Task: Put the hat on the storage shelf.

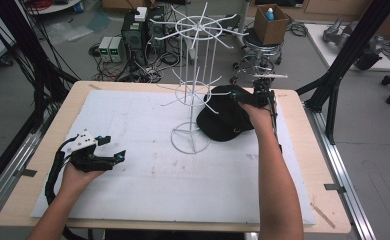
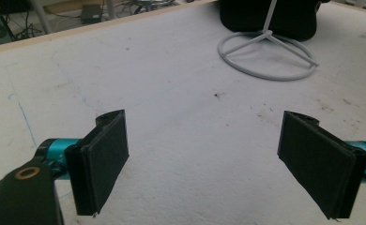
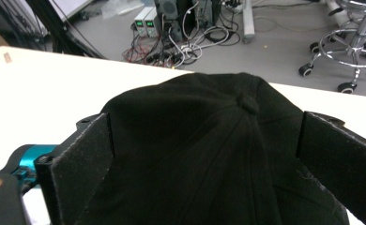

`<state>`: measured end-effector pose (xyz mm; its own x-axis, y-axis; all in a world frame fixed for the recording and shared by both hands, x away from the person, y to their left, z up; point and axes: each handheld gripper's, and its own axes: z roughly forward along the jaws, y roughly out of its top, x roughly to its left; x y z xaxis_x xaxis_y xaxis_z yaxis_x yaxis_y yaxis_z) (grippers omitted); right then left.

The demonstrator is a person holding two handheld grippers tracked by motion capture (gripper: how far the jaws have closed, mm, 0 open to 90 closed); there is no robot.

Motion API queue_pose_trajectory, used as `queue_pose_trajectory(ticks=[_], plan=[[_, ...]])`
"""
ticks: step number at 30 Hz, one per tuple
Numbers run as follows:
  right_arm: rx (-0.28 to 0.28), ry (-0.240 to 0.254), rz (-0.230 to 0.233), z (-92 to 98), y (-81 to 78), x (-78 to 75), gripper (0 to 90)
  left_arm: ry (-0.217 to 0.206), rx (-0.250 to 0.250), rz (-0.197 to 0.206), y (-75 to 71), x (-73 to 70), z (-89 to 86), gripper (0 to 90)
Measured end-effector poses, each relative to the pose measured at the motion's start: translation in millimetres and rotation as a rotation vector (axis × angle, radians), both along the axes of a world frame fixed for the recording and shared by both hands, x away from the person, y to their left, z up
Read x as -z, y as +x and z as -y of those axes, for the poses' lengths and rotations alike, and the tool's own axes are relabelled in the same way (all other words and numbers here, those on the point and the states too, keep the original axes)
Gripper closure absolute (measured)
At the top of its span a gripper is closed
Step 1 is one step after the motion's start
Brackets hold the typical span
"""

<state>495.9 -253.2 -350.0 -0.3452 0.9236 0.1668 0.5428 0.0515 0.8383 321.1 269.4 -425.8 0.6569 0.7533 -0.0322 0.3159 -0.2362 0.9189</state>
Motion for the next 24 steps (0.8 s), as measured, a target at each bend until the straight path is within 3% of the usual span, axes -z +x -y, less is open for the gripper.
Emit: queue_pose_trajectory(ticks=[7,14,15,20,24], plan=[[0.049,0.042,-0.032,12.0,10.5,12.6,3.6,0.000,-0.004,-0.004,0.2,0.4,-0.2,16.9],[0.070,0.058,-0.026,19.9,15.0,16.2,3.6,0.001,-0.006,-0.005,0.9,0.9,-0.2,16.9],[0.072,0.049,-0.052,20.6,17.8,13.5,3.5,0.001,-0.006,-0.005,0.8,0.9,-0.2,16.9],[0.046,-0.018,-0.028,8.9,26.4,1.1,3.6,0.007,-0.010,-0.005,1.0,1.2,0.1,16.8],[0.041,-0.040,-0.048,-0.4,37.6,2.6,3.5,0.003,-0.014,-0.007,0.8,1.2,-0.2,16.8]])
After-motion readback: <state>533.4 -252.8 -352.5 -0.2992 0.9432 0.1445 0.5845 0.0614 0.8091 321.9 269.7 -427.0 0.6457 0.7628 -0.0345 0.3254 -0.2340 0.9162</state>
